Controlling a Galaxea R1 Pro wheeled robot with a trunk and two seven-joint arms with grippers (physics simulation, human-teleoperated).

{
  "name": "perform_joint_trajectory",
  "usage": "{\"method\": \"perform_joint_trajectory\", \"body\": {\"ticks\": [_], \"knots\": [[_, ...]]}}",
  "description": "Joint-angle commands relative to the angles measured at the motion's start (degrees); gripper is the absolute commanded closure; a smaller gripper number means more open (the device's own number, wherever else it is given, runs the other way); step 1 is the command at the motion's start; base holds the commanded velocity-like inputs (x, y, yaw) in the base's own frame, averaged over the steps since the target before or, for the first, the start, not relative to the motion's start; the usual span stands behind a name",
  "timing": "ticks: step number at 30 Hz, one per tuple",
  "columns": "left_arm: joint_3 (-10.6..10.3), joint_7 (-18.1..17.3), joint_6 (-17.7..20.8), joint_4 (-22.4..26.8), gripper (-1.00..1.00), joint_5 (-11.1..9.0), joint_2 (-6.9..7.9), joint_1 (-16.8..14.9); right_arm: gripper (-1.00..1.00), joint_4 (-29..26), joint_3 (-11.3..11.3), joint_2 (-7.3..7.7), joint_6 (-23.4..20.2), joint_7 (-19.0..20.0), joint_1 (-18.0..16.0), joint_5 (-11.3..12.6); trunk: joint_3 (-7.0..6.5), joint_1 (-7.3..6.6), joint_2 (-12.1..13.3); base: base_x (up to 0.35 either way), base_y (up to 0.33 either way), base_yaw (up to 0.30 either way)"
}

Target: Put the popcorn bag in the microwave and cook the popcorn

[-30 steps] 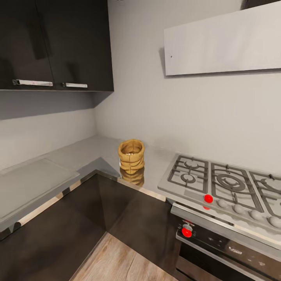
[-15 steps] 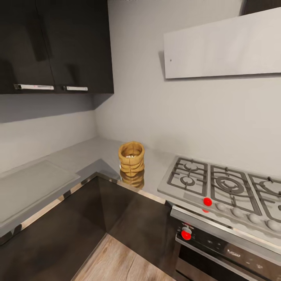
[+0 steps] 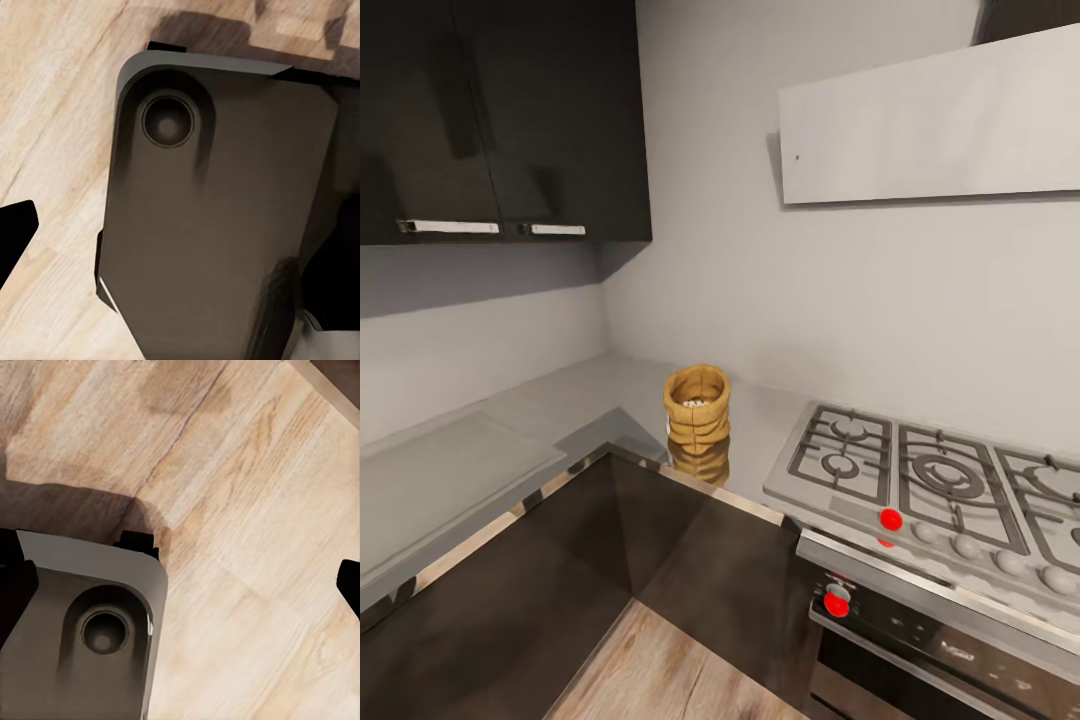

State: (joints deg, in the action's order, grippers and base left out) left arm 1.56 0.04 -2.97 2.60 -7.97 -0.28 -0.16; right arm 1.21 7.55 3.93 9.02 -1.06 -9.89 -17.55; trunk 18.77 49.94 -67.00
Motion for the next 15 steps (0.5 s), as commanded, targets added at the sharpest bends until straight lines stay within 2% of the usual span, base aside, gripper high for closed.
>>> {"method": "perform_joint_trajectory", "body": {"ticks": [1, 3, 5, 6, 7, 9, 10, 12, 13, 15], "knots": [[0.13, -0.01, -0.13, -0.02, -1.0, -0.38, -0.04, -0.02, -1.0, -0.12, 0.57, 0.02, -0.01, 0.0, -0.06, -0.65, 0.06, 0.0, -0.04, 0.0, 0.0, 0.0], [0.12, -0.03, -0.11, -0.04, -1.0, -0.38, -0.06, -0.02, -1.0, -2.51, 0.62, -0.41, -1.04, 0.32, -0.05, -0.76, 0.06, 0.0, -0.04, 0.0, 0.0, 0.0], [0.13, -0.04, -0.11, -0.05, -1.0, -0.38, -0.07, -0.02, -1.0, -8.84, 0.32, -1.94, -4.82, 0.49, -0.04, -1.43, 0.06, 0.0, -0.04, 0.0, 0.0, 0.0], [0.12, -0.04, -0.1, -0.05, -1.0, -0.38, -0.07, -0.02, -1.0, -11.87, -0.24, -2.77, -7.63, 0.54, -0.04, -2.33, 0.06, 0.0, -0.04, 0.0, 0.0, 0.0], [0.13, -0.04, -0.12, -0.05, -1.0, -0.38, -0.04, -0.02, -1.0, -16.6, -1.42, -3.89, -12.39, 0.78, -0.04, -3.73, 0.06, 0.0, -0.04, 0.0, 0.0, 0.0], [0.12, -0.04, -0.14, -0.05, -1.0, -0.38, -0.04, -0.02, -1.0, -23.21, -2.72, -5.36, -18.05, 1.66, -0.04, -4.83, 0.06, 0.0, -0.04, 0.0, 0.0, 0.0], [0.11, -0.04, -0.12, -0.05, -1.0, -0.38, -0.05, -0.02, -1.0, -28.64, -3.26, -6.37, -21.84, 2.3, -0.04, -5.23, 0.06, 0.0, -0.04, 0.0, 0.0, 0.0], [0.11, -0.04, -0.16, -0.05, -1.0, -0.38, -0.06, -0.01, -1.0, -35.42, -3.67, -7.42, -27.01, 2.86, -0.04, -5.44, 0.06, 0.0, -0.04, 0.0, 0.0, 0.0], [0.11, -0.04, -0.15, -0.05, -1.0, -0.38, -0.07, -0.01, -1.0, -40.04, -4.15, -8.42, -30.99, 3.51, -0.04, -5.5, 0.06, 0.0, -0.04, 0.0, 0.0, 0.0], [0.11, -0.04, -0.12, -0.05, -1.0, -0.37, -0.07, 0.0, -1.0, -47.16, -5.74, -9.56, -37.0, 5.63, -0.04, -5.59, 0.06, 0.0, -0.04, 0.0, 0.0, 0.0]]}}
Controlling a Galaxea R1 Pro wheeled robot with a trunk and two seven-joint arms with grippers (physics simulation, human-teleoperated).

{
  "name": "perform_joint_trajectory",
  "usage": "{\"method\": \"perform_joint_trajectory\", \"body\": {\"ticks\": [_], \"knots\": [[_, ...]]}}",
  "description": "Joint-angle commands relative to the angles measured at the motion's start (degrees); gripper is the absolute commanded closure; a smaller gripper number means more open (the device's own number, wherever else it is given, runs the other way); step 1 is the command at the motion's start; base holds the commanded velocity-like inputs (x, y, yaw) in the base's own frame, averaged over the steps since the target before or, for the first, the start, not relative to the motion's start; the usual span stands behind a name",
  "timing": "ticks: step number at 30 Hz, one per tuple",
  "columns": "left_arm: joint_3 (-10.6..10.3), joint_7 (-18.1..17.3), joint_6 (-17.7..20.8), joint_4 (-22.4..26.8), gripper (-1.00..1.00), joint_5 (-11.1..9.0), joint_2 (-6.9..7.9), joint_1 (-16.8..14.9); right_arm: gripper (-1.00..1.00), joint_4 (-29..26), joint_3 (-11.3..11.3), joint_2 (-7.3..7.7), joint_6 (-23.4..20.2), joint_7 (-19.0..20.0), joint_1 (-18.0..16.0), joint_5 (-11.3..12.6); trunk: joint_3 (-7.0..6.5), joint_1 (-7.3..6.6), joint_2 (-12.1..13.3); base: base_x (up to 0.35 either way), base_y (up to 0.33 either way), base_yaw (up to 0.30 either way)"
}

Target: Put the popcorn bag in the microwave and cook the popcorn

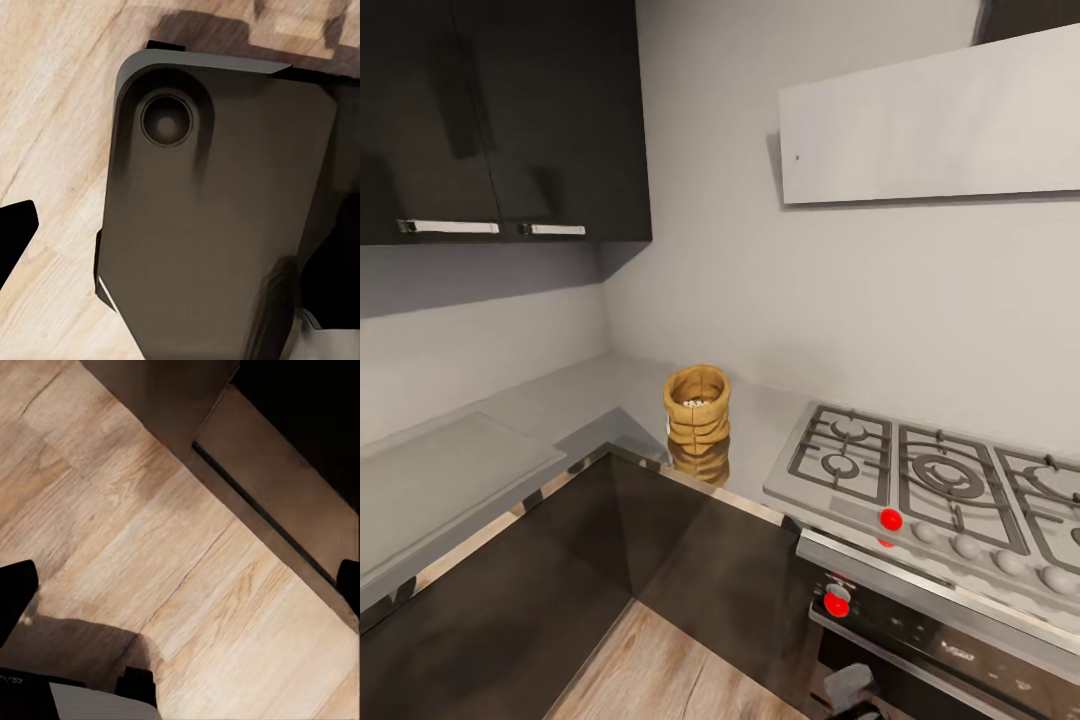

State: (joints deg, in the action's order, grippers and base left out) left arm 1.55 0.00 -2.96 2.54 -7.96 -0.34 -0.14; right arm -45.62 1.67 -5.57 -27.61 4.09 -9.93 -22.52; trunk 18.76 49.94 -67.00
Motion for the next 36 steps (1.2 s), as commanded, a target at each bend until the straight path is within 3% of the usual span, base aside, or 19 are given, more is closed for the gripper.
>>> {"method": "perform_joint_trajectory", "body": {"ticks": [1, 3, 7, 10, 14, 19, 24, 26, 28, 31, 33, 34, 36], "knots": [[0.12, 0.0, -0.13, 0.01, -1.0, -0.35, -0.01, -0.02, -1.0, -3.16, -0.6, -0.28, -2.48, 1.6, 0.0, -0.64, 0.07, 0.01, -0.04, 0.0, 0.0, 0.0], [0.12, 0.0, -0.12, 0.01, -1.0, -0.35, -0.01, -0.03, -1.0, -9.26, -2.06, -0.53, -6.82, 3.91, 0.0, -0.66, 0.07, 0.01, -0.04, 0.0, 0.0, 0.0], [0.12, 0.0, -0.12, 0.01, -1.0, -0.36, -0.01, -0.03, -1.0, -31.64, -6.52, -0.73, -24.37, 12.51, 0.08, -0.46, 0.07, 0.01, -0.04, 0.0, 0.0, 0.0], [0.12, 0.0, -0.12, 0.01, -1.0, -0.36, -0.01, -0.01, -1.0, -36.6, -8.59, -0.81, -32.39, 17.71, -1.16, -0.3, 0.07, 0.01, -0.04, 0.0, 0.0, 0.0], [0.12, 0.0, -0.12, 0.01, -1.0, -0.37, -0.01, -0.02, -1.0, -37.89, -9.23, -1.98, -32.39, 20.92, -8.79, -0.12, 0.07, 0.01, -0.04, 0.0, 0.0, 0.0], [0.12, 0.0, -0.12, 0.01, -1.0, -0.36, -0.01, -0.03, -1.0, -38.04, -9.26, -3.56, -32.39, 21.46, -18.97, -0.27, 0.07, 0.01, -0.04, 0.0, 0.0, 0.0], [0.12, 0.0, -0.12, 0.01, -1.0, -0.36, -0.01, -0.03, -1.0, -37.68, -8.87, -3.68, -32.39, 19.83, -27.26, -0.67, 0.07, 0.01, -0.04, 0.0, 0.0, 0.0], [0.12, 0.0, -0.12, 0.01, -1.0, -0.34, -0.01, -0.03, -1.0, -36.88, -8.55, -3.73, -32.39, 17.03, -31.79, -0.64, 0.07, 0.01, -0.04, 0.0, 0.0, 0.0], [0.12, 0.0, -0.12, 0.01, -1.0, -0.34, -0.01, -0.03, -1.0, -35.02, -7.07, -3.74, -32.39, 13.69, -36.03, -0.53, 0.07, 0.01, -0.04, 0.0, 0.0, 0.0], [0.12, 0.0, -0.12, 0.01, -1.0, -0.35, -0.01, -0.03, -1.0, -26.24, -2.89, -3.77, -32.39, 10.59, -43.58, -0.43, 0.07, 0.01, -0.04, 0.0, 0.0, 0.0], [0.12, 0.0, -0.12, 0.01, -1.0, -0.36, -0.01, -0.03, -1.0, -13.29, 2.2, -3.85, -32.39, 8.12, -50.04, -0.45, 0.07, 0.01, -0.04, 0.0, 0.0, 0.0], [0.12, 0.0, -0.12, 0.01, -1.0, -0.38, -0.01, -0.03, -1.0, -7.26, 6.77, -4.0, -32.39, 4.65, -52.76, -0.52, 0.07, 0.01, -0.04, 0.0, 0.0, 0.0], [0.12, 0.0, -0.1, 0.01, -1.0, -0.33, -0.01, -0.02, -1.0, -6.76, 7.29, -3.97, -32.39, 4.17, -53.0, -0.59, 0.07, 0.01, -0.04, 0.0, 0.0, 0.0]]}}
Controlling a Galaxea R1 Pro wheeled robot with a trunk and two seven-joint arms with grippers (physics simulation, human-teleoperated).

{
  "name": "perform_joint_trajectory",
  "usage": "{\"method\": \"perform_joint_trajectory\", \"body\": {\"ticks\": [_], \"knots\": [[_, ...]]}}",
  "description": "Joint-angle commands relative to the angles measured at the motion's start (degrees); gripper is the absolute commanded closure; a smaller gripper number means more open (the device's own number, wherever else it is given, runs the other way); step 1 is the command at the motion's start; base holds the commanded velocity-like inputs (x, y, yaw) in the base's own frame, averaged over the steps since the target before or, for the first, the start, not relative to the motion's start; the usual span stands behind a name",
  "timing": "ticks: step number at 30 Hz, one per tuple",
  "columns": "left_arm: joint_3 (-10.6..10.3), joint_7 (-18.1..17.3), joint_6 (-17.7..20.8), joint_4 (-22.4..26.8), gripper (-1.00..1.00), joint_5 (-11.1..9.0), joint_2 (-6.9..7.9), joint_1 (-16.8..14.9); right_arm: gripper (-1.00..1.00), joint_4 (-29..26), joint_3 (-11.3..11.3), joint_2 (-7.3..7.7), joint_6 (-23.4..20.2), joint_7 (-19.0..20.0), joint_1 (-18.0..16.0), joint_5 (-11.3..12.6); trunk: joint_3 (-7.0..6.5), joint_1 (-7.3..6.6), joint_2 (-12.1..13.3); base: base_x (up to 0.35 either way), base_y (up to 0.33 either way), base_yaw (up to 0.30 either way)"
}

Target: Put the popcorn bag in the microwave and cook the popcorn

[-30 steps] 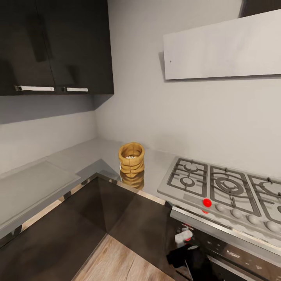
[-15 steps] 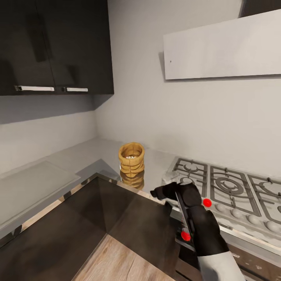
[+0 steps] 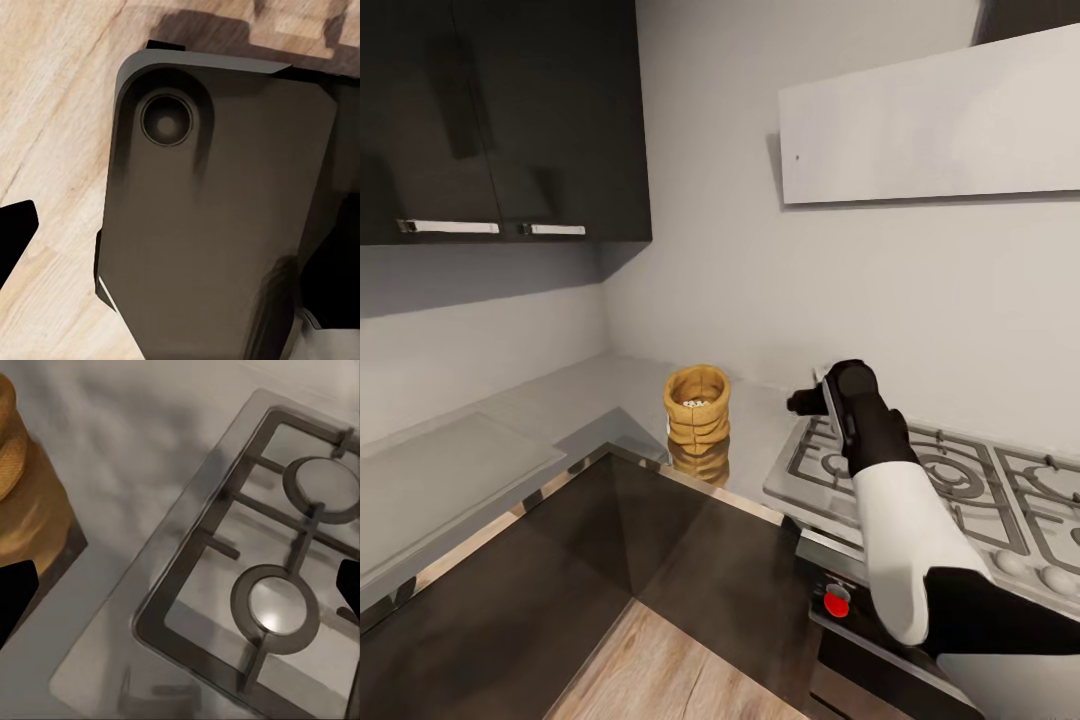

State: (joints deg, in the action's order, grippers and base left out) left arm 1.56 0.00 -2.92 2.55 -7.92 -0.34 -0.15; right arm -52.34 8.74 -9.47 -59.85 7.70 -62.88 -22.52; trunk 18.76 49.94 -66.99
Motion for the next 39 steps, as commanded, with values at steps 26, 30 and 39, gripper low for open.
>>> {"method": "perform_joint_trajectory", "body": {"ticks": [26, 30, 39], "knots": [[0.11, -0.09, -0.02, 0.0, -1.0, -0.35, -0.01, -0.02, -1.0, -6.83, -0.19, -0.53, -0.15, 0.63, -1.89, -0.21, 0.07, 0.0, -0.04, 0.119, 0.0, 0.0], [0.11, -0.09, -0.06, 0.0, -1.0, -0.35, -0.01, -0.03, -1.0, -7.21, -0.18, -0.53, -0.15, 0.98, -1.89, -0.24, 0.07, 0.0, -0.04, 0.244, 0.0, 0.0], [0.11, -0.09, -0.07, 0.0, -1.0, -0.26, -0.01, -0.03, -1.0, -9.03, 0.17, -0.53, -0.15, 0.74, -1.89, -0.55, 0.07, 0.0, -0.04, 0.055, 0.004, 0.0]]}}
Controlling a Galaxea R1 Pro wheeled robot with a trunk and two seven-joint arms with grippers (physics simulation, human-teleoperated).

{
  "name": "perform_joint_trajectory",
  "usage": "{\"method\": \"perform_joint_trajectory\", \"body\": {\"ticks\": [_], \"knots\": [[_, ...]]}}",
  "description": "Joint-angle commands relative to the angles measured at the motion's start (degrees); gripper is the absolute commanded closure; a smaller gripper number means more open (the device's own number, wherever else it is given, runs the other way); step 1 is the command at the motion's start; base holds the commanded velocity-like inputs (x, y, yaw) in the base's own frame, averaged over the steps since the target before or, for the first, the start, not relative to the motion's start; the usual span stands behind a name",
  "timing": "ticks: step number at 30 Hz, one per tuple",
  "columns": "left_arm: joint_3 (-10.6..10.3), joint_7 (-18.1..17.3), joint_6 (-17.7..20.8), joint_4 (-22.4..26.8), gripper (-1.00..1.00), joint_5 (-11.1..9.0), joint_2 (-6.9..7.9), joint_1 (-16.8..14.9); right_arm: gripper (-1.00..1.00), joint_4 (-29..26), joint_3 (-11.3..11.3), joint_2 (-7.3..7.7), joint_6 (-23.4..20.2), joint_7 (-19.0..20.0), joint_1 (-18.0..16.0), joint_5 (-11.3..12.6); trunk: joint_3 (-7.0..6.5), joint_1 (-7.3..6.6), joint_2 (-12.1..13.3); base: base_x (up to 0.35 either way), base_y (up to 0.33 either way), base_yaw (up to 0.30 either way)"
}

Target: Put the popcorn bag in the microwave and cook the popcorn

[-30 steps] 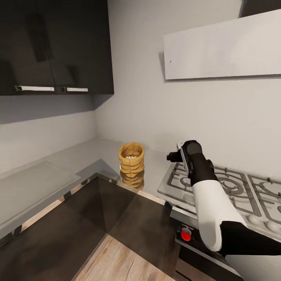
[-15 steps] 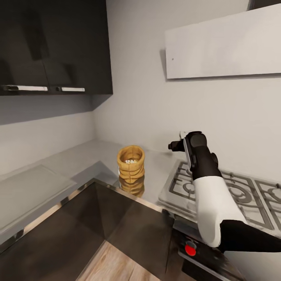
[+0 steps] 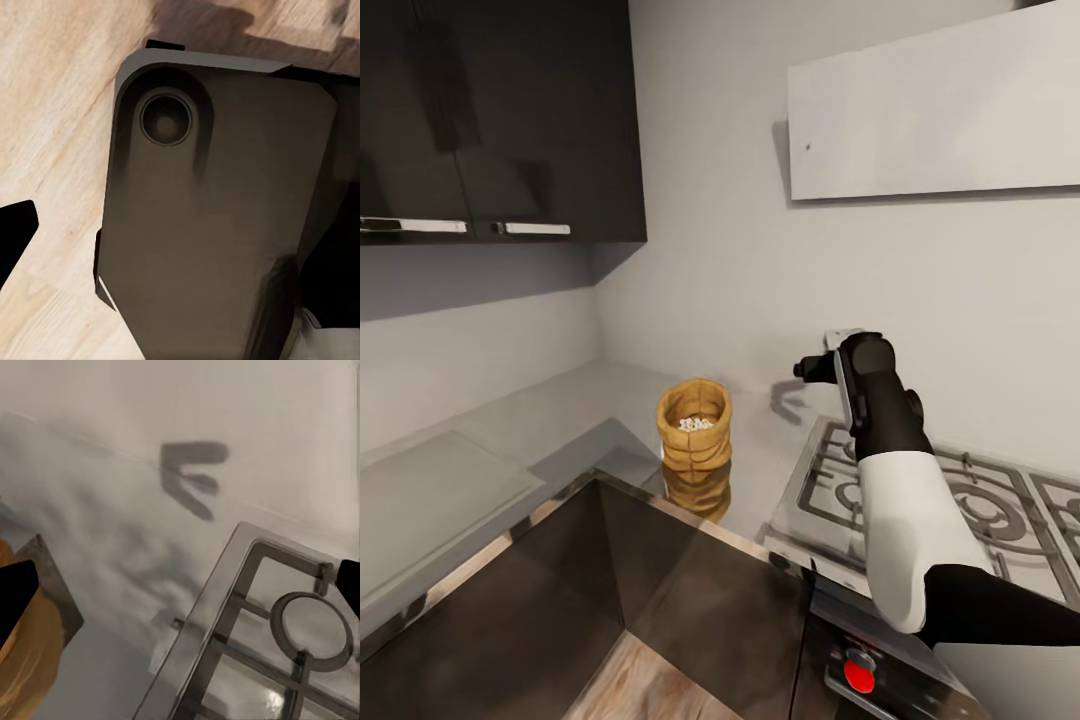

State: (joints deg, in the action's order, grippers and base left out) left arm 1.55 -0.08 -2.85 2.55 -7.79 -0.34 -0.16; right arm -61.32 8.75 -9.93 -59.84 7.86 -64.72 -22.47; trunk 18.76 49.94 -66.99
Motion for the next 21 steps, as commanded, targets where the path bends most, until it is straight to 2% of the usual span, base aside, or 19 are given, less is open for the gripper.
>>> {"method": "perform_joint_trajectory", "body": {"ticks": [1, 13, 21], "knots": [[0.11, -0.01, -0.14, 0.0, -1.0, -0.39, -0.01, -0.02, -1.0, -0.08, 0.18, -0.06, -0.16, 0.54, -0.05, -0.62, 0.07, 0.0, -0.04, 0.002, 0.118, 0.0], [0.11, -0.01, -0.14, 0.05, -1.0, -0.38, -0.01, 0.01, -1.0, -0.11, 0.02, -0.06, -0.16, 0.4, -0.05, -0.73, 0.07, 0.0, -0.04, 0.0, 0.291, 0.0], [0.11, -0.01, -0.18, 0.04, -1.0, -0.38, -0.01, -0.02, -1.0, 0.29, -0.13, -0.06, -0.16, 0.36, -0.05, -0.71, 0.07, 0.0, -0.04, 0.0, 0.055, 0.0]]}}
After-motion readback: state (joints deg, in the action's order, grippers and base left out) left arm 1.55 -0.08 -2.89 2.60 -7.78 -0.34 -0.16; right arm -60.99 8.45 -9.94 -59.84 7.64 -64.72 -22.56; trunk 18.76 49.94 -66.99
